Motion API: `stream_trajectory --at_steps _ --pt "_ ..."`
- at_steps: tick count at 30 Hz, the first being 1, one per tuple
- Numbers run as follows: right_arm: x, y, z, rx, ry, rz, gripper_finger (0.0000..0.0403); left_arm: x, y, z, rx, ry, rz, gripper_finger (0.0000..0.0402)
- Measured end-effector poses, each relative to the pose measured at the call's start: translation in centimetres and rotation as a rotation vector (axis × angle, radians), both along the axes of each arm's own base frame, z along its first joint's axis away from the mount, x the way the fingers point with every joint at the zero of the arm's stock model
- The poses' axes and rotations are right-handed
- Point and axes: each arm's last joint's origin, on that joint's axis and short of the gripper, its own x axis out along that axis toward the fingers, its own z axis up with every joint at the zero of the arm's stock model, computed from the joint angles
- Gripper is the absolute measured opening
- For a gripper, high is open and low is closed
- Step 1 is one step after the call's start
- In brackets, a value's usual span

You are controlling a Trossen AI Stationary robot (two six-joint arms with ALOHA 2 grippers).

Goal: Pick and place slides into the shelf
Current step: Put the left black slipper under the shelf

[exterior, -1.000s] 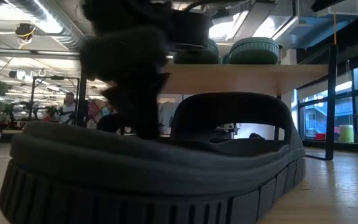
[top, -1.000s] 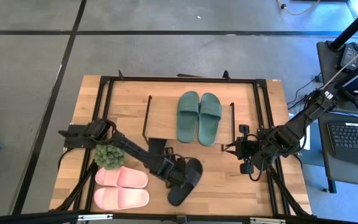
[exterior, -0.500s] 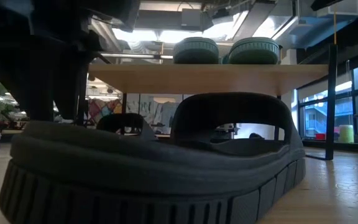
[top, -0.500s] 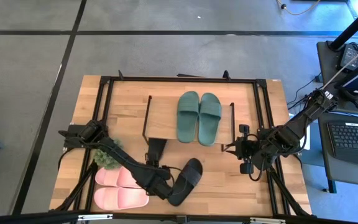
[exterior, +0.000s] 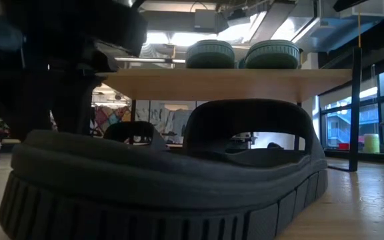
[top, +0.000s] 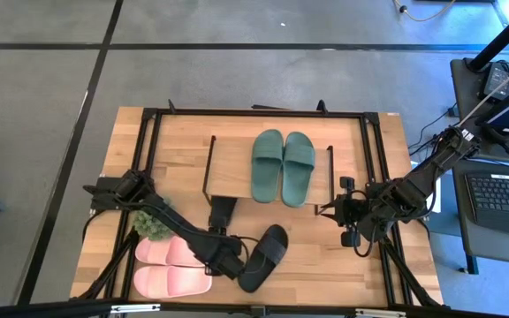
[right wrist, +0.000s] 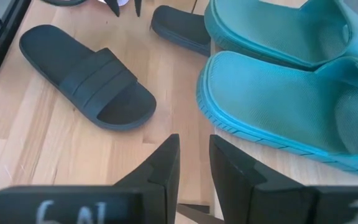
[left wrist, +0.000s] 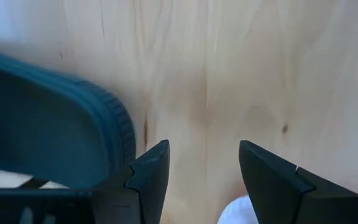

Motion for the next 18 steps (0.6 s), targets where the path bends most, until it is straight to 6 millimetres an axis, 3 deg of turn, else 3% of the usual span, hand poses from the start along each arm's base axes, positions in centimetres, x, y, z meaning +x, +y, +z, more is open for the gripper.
stream_trajectory --at_steps 13,18 --pt "0.0 0.0 0.0 0.0 -0.002 0.001 0.0089 -3.6 1.5 0.8 -0.194 -0.302 -0.03 0.0184" --pt "0.1 0.0 0.1 0.006 -0.012 -0.003 0.0089 -4.5 2.5 -0.2 -0.17 -0.276 -0.02 0.0184"
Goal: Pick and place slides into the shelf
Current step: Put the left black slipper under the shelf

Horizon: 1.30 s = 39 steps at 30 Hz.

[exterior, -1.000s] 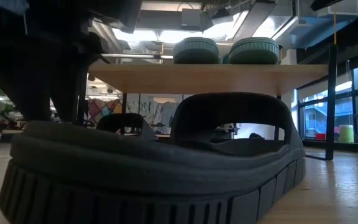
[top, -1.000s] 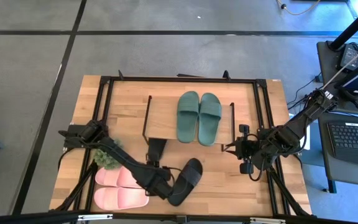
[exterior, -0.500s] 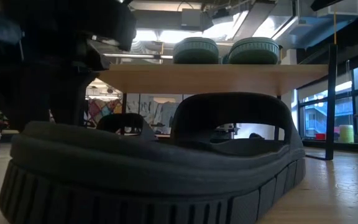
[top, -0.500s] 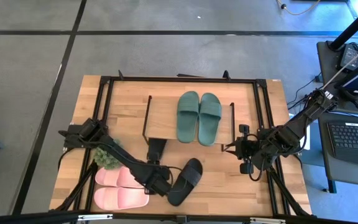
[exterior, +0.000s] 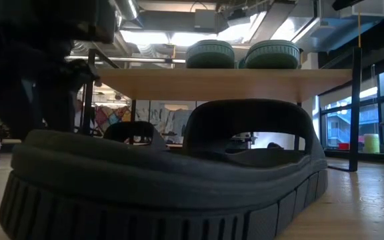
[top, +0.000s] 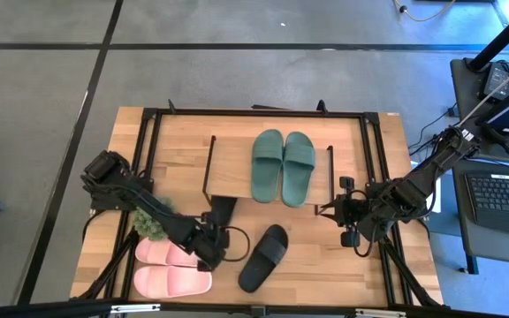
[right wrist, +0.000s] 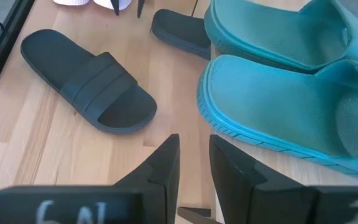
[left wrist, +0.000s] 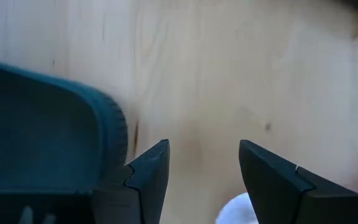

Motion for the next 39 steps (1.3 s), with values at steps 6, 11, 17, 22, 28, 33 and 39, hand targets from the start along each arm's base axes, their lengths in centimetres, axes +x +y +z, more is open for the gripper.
stream_trajectory --at_steps 6,11,17,22,28,33,39 --pt "0.0 0.0 0.0 -0.001 -0.008 -0.004 0.0089 -0.1 1.0 -1.0 0.023 0.034 0.026 0.0184" --pt "0.0 0.0 0.0 -0.003 -0.008 -0.003 0.0089 0.2 1.6 -1.1 0.033 0.038 0.048 0.0184" --pt "0.0 0.0 0.0 -0.003 -0.008 -0.002 0.0089 0.8 3.1 -1.1 0.043 0.043 0.094 0.0184" --pt "0.0 0.0 0.0 -0.004 -0.007 -0.002 0.0089 1.4 4.3 -1.1 0.048 0.047 0.124 0.0184" --pt "0.0 0.0 0.0 -0.005 -0.007 -0.001 0.0089 1.9 5.5 -1.1 0.05 0.048 0.16 0.0184" --pt "0.0 0.0 0.0 -0.007 -0.006 0.0 0.0089 2.0 5.8 -1.1 0.049 0.048 0.172 0.0184" --pt "0.0 0.0 0.0 -0.007 -0.005 0.001 0.0089 1.6 4.8 -1.1 0.051 0.047 0.136 0.0184"
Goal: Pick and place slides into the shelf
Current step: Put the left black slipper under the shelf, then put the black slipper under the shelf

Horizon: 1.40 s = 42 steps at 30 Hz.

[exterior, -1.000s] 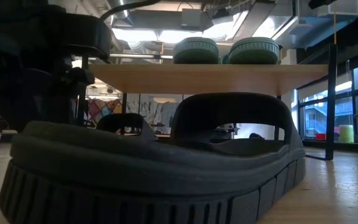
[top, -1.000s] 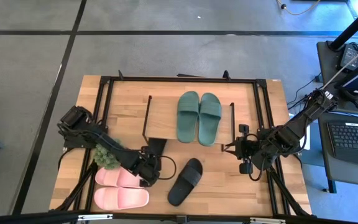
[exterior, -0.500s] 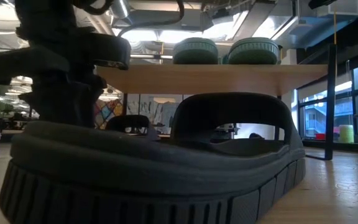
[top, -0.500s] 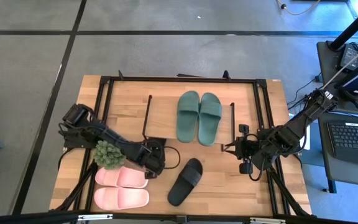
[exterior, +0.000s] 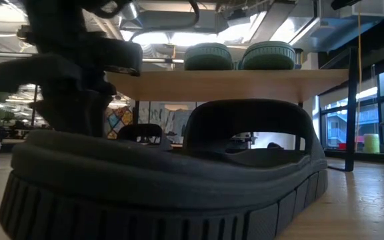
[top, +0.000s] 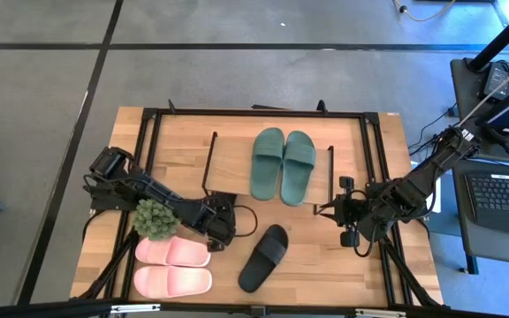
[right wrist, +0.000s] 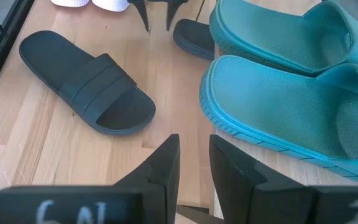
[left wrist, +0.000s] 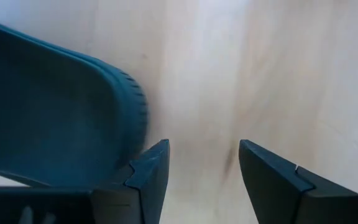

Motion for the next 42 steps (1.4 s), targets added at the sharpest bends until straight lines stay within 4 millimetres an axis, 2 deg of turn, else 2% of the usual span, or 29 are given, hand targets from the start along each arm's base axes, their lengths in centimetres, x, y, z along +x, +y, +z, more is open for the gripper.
stream_trajectory --at_steps 7,13,22,26,32,37,42 --pt "0.0 0.0 0.0 0.0 0.0 0.0 0.0089 -0.8 -2.0 0.1 -0.017 -0.011 -0.026 0.0184" --pt "0.0 0.0 0.0 0.001 0.0 0.0 0.0089 -0.6 -4.5 1.9 -0.047 -0.076 -0.082 0.0184" --pt "0.0 0.0 0.0 0.002 -0.001 -0.001 0.0089 2.1 -6.5 5.7 -0.101 -0.332 -0.152 0.0184" --pt "0.0 0.0 0.0 0.003 -0.001 -0.002 0.0089 3.2 -6.7 6.7 -0.114 -0.435 -0.216 0.0184" --pt "0.0 0.0 0.0 0.009 0.0 -0.003 0.0089 4.1 -6.9 7.5 -0.158 -0.548 -0.22 0.0184" --pt "0.0 0.0 0.0 0.008 0.0 -0.002 0.0089 4.4 -6.7 7.4 -0.024 -0.562 -0.326 0.0184" --pt "0.0 0.0 0.0 0.007 0.001 -0.002 0.0089 4.9 -6.9 5.5 0.2 -0.502 -0.464 0.0177"
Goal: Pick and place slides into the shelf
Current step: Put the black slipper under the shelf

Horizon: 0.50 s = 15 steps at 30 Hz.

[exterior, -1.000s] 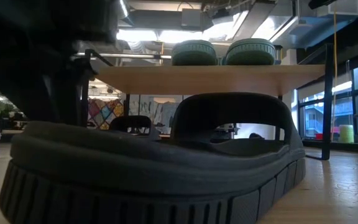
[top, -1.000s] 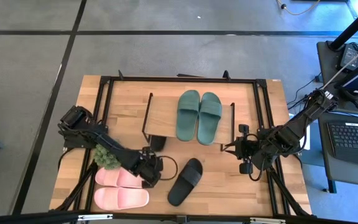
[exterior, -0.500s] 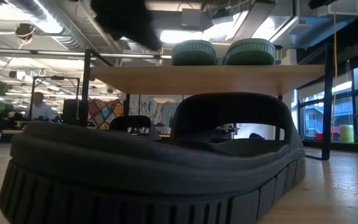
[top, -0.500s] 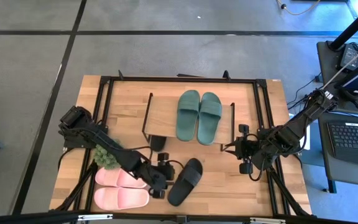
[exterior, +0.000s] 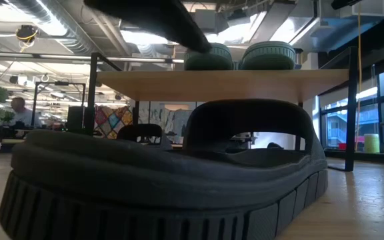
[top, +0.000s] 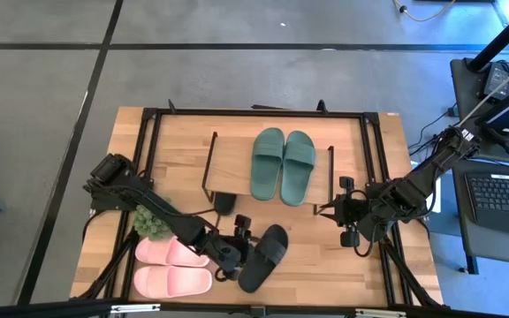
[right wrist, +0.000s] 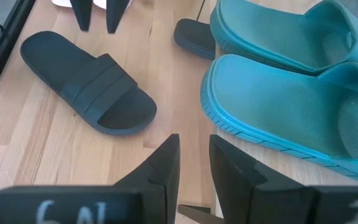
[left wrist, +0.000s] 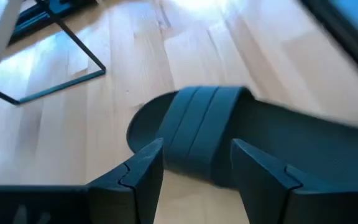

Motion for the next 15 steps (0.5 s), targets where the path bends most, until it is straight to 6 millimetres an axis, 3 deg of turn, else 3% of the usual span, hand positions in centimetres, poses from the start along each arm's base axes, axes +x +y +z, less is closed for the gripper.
stream_trajectory --at_steps 15 --pt "0.0 0.0 0.0 -0.001 -0.001 0.001 0.0089 1.1 -1.7 -4.3 0.131 -0.007 -0.024 0.0159"
